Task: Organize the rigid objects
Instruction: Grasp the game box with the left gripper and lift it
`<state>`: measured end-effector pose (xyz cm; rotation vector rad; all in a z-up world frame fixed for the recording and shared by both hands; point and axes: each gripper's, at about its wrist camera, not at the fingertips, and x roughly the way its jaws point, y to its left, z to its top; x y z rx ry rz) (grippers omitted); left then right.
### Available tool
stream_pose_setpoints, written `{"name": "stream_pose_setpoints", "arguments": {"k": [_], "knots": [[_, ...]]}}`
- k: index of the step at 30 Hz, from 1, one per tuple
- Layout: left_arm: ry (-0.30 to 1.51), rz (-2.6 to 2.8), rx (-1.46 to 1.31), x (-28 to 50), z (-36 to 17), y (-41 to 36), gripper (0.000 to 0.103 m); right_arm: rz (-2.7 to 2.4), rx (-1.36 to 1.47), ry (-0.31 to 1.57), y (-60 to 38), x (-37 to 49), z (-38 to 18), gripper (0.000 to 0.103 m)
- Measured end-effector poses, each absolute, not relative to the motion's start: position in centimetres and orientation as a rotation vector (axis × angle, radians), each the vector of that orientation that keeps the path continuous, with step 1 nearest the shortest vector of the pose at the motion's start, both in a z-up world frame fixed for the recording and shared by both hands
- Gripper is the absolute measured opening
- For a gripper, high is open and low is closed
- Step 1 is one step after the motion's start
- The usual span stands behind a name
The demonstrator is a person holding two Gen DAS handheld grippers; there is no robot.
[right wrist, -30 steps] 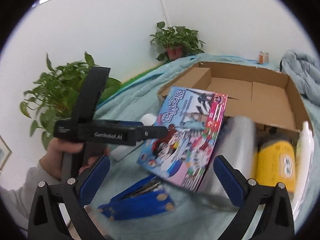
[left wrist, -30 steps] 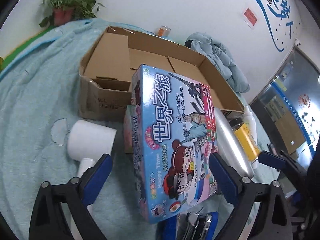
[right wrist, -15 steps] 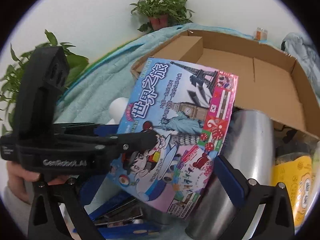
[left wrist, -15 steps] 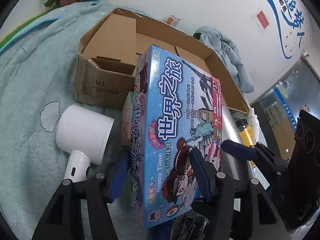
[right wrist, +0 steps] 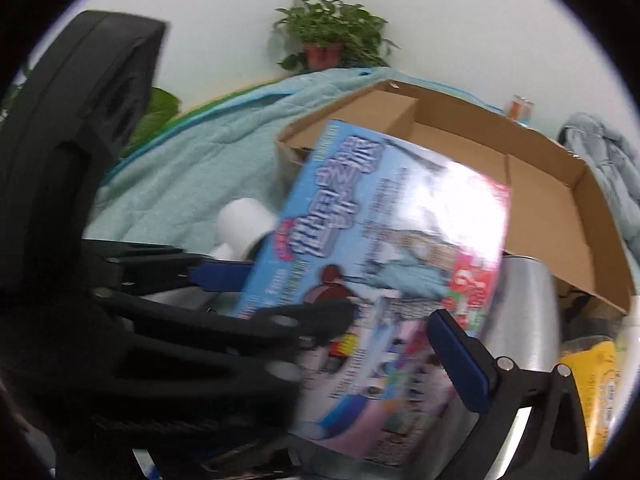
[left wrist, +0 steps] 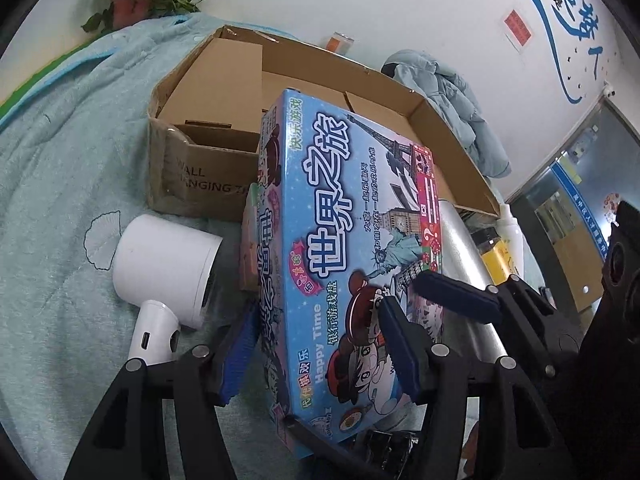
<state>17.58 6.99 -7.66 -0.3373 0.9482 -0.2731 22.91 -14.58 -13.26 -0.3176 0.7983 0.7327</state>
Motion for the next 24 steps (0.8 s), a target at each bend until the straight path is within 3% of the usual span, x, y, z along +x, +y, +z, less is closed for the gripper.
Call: {"name": "stream_pose_setpoints", "arguments": {"k": [4,15,24], "knots": [[0.935,-0.284,-0.33,17.0,-7.3,6.9,0.054,0.774,-0.32,0.774,-14.2,22.1,-12.9,0.096],[0.937,-0.281,-0.387,18.1,-7.6,8.7,0.054,0.796,-0.269,0.845,-19.6,25.2,-11.6,0.098],[0.943,-0.28,-0.414,18.0,-8.1,10.0,0.054,0.877,-0.3,0.928,-18.3,28.3,-12.0,0.098]]}}
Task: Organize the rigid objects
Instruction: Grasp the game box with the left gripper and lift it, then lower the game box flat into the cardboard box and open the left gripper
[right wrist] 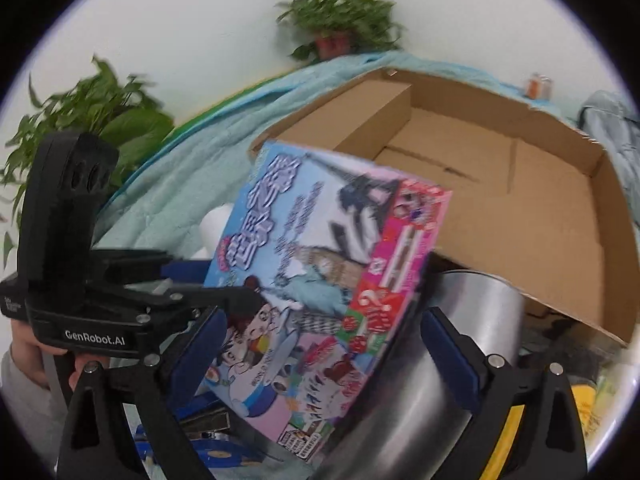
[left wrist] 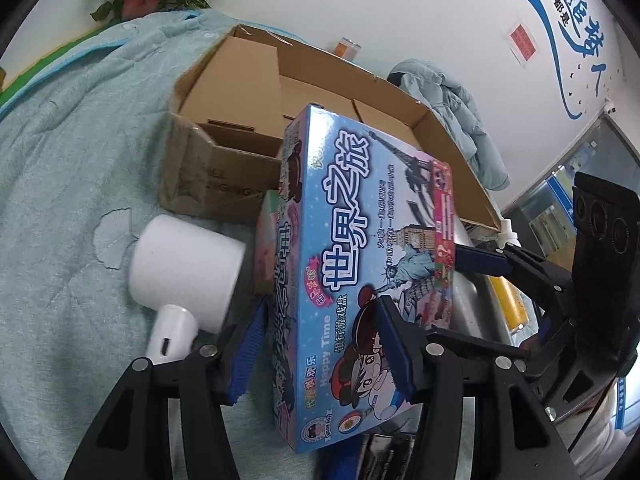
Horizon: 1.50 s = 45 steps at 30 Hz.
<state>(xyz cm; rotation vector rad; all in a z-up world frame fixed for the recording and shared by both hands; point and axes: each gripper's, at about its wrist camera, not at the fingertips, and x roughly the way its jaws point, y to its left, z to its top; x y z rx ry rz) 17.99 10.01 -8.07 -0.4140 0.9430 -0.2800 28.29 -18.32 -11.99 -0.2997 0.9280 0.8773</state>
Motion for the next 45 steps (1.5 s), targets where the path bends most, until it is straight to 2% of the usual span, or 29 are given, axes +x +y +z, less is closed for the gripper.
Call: {"name": "stream_pose_setpoints", "arguments": {"k": [6,11,17,22,28,38,45], "knots": [[0.94,-0.284,-0.471,17.3,-8.7,11.3,0.056,0.913,-0.351,0.992,-16.5,28.1,-13.4,0.101],[0.958,-0.343,-0.487,17.3,-9.5,11.1,0.058,0.848,-0.435,0.959,-15.4,26.2,-14.0,0.101],[0.94,-0.327,-0.433,16.7,-9.0,9.8,0.058,0.734,-0.443,0.904,-15.5,25.1,-14.1,0.095],[0.881,-0.294,-0.369,15.4,-6.5,8.5,0.058,0.685,-0.421,0.801,-16.2,24.0,-13.0,0.093],[0.724,-0.275,-0.274,15.0,-0.9,6.7,0.058,0.653,-0.372,0.653,-17.2,23.7,-8.8,0.093],[0.607,-0.333,-0.159,22.0,6.8,3.9,0.058,0.583,-0.263,0.513,-19.2,29.5,-2.0,0.093],[0.678,-0.328,-0.131,29.2,7.4,3.3,0.058,0.578,-0.249,0.566,-18.7,34.8,-1.8,0.093]]}}
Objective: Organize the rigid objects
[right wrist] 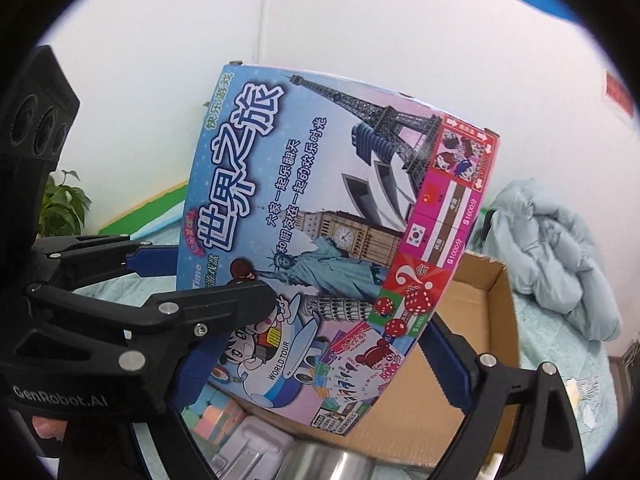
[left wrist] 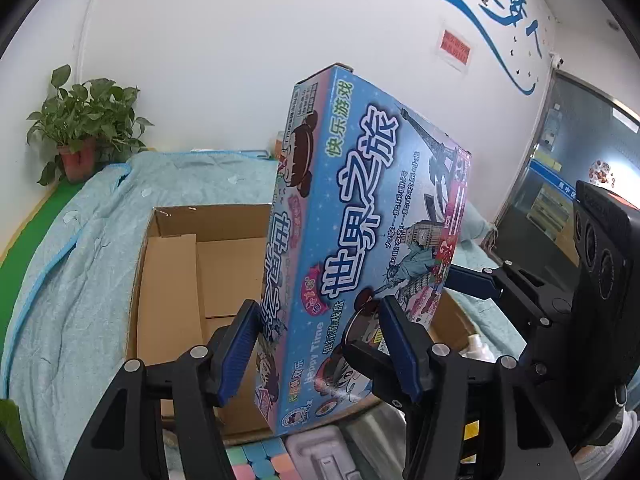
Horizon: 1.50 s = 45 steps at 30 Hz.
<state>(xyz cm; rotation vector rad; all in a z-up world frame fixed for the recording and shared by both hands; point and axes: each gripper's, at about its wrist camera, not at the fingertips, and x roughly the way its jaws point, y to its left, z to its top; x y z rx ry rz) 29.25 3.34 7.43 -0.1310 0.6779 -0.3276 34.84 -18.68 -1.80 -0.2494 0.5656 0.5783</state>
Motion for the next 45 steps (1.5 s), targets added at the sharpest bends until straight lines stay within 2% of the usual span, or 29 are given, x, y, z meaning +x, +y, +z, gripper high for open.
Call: {"name": "stream_pose_setpoints", "arguments": {"k": [8,14,17,19,21,23,24,25,26,27,34,35,36,37,39,40,41,42,45], "knots": [[0.836,-0.292,-0.189,32.1,1.4,4.5,0.058,0.65,-0.279,0.757,-17.5,39.9,-6.3,0.093],[0.902,-0.206,-0.16,33.3,-1.8,4.9,0.056,0.698,-0.264,0.952,-16.1,42.1,-10.3,0.081],[0.911,-0.183,-0.166,33.5,-2.7,5.5,0.054,0.713,-0.28,0.977,-15.9,42.3,-11.1,0.077],[0.914,-0.154,-0.151,33.5,-3.0,5.6,0.049,0.714,-0.281,1.006,-15.8,42.4,-11.3,0.073],[0.918,-0.122,-0.113,33.4,-3.1,5.8,0.032,0.709,-0.272,1.035,-15.9,42.5,-11.7,0.069],[0.925,-0.123,-0.09,33.5,-3.9,5.8,0.031,0.703,-0.242,1.094,-16.2,43.2,-12.8,0.067],[0.931,-0.129,-0.081,33.6,-4.3,5.8,0.023,0.701,-0.239,1.115,-16.2,43.4,-13.1,0.065],[0.948,-0.169,-0.088,33.6,-4.8,5.7,0.017,0.697,-0.239,1.135,-16.2,43.4,-13.7,0.056],[0.967,-0.198,-0.095,33.7,-5.2,5.5,0.016,0.684,-0.256,1.153,-16.2,43.5,-14.1,0.049],[0.968,-0.203,-0.082,33.6,-5.5,5.1,0.01,0.677,-0.264,1.175,-16.0,43.6,-14.5,0.047],[0.877,-0.2,-0.027,30.7,-4.3,4.8,0.01,0.707,-0.24,1.202,-16.9,43.7,-14.9,0.049],[0.856,-0.199,-0.008,29.9,-3.7,4.5,0.016,0.697,-0.234,1.188,-17.3,43.2,-14.4,0.049],[0.836,-0.198,-0.002,28.9,-3.3,4.5,0.028,0.668,-0.247,1.125,-17.9,42.3,-13.2,0.052],[0.816,-0.193,-0.003,27.9,-2.9,4.5,0.04,0.655,-0.265,1.027,-18.7,40.8,-11.6,0.066],[0.732,-0.144,-0.021,25.5,-1.8,5.2,0.097,0.614,-0.264,0.866,-20.9,37.9,-9.0,0.087],[0.675,-0.109,-0.034,24.1,-1.2,5.5,0.103,0.558,-0.243,0.797,-22.6,36.4,-7.8,0.092],[0.617,-0.088,-0.041,22.7,-0.8,5.6,0.102,0.523,-0.2,0.748,-24.5,34.9,-6.9,0.095],[0.595,-0.083,-0.036,21.9,-0.5,5.7,0.102,0.512,-0.155,0.725,-26.1,33.6,-6.4,0.103],[0.59,-0.049,-0.036,20.0,-0.5,5.2,0.102,0.463,-0.084,0.716,-28.6,31.6,-6.6,0.103]]}}
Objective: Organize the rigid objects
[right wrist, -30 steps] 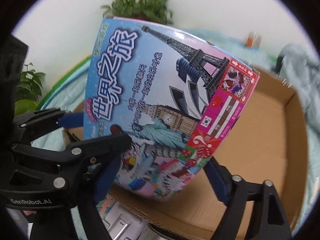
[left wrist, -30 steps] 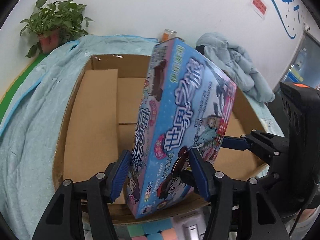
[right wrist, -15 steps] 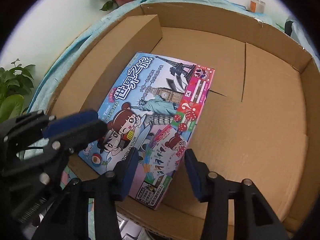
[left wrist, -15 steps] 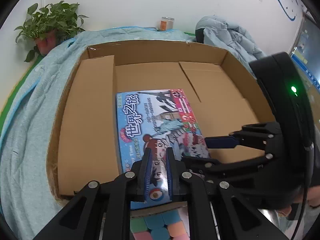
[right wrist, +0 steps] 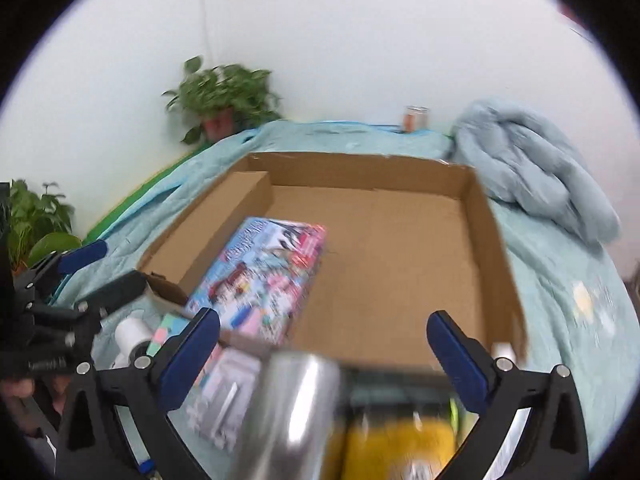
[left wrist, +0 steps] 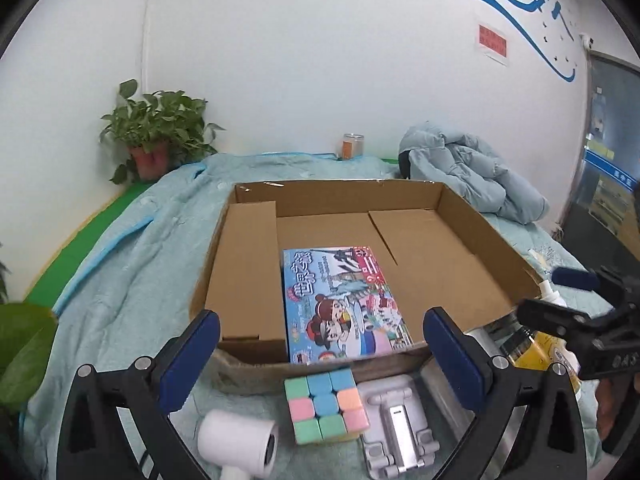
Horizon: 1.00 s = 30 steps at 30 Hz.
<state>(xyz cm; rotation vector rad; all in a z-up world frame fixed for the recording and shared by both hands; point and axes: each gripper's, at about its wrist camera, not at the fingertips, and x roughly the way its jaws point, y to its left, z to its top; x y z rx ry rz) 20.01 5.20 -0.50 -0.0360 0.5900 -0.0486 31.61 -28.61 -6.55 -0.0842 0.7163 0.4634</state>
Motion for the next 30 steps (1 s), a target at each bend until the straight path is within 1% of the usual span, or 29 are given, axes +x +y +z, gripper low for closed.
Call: {"name": "stream_pose_setpoints", "arguments": {"k": [4,5,6,7,8,9,11,12,13,14,15,16,25,30], "knots": [[0.602,-0.074,-0.114,18.2,-0.3,4.6,0.101,0.449,-0.023,0.752,-30.2,29.5,-8.1,0.103],[0.599,-0.075,-0.121,17.7,-0.2,4.2,0.092,0.44,-0.015,0.756,-30.4,28.8,-8.3,0.102],[0.599,-0.086,-0.12,17.4,-0.2,3.8,0.062,0.434,-0.009,0.755,-30.6,28.6,-8.6,0.094],[0.625,-0.119,-0.116,17.2,-0.2,3.3,0.039,0.419,-0.008,0.748,-30.9,28.1,-8.7,0.077],[0.651,-0.133,-0.112,17.2,-0.4,2.9,0.001,0.402,-0.012,0.747,-30.9,28.3,-8.5,0.065],[0.677,-0.143,-0.108,17.0,-0.6,2.5,0.001,0.382,-0.01,0.75,-30.9,28.1,-8.3,0.053],[0.676,-0.176,-0.101,16.4,-0.6,1.7,0.001,0.391,0.009,0.768,-31.3,27.8,-8.5,0.053],[0.683,-0.186,-0.099,16.3,-0.6,1.3,0.009,0.398,0.012,0.765,-31.4,27.5,-8.5,0.057],[0.703,-0.194,-0.095,16.2,-0.6,0.9,0.023,0.409,0.014,0.757,-31.5,27.3,-8.5,0.078],[0.719,-0.195,-0.104,16.3,-0.8,0.7,0.071,0.412,0.012,0.75,-31.6,27.0,-8.4,0.089],[0.72,-0.189,-0.127,16.2,-0.8,0.7,0.102,0.415,0.012,0.736,-31.7,26.5,-8.2,0.097],[0.699,-0.186,-0.16,15.8,-0.7,1.0,0.1,0.418,0.01,0.726,-31.7,26.5,-8.2,0.097],[0.731,-0.188,-0.15,14.9,-0.7,0.1,0.1,0.452,0.003,0.764,-32.0,25.4,-8.7,0.098],[0.779,-0.24,-0.206,15.2,-1.3,0.3,0.1,0.48,0.0,0.776,-31.5,24.8,-9.2,0.098]]}}
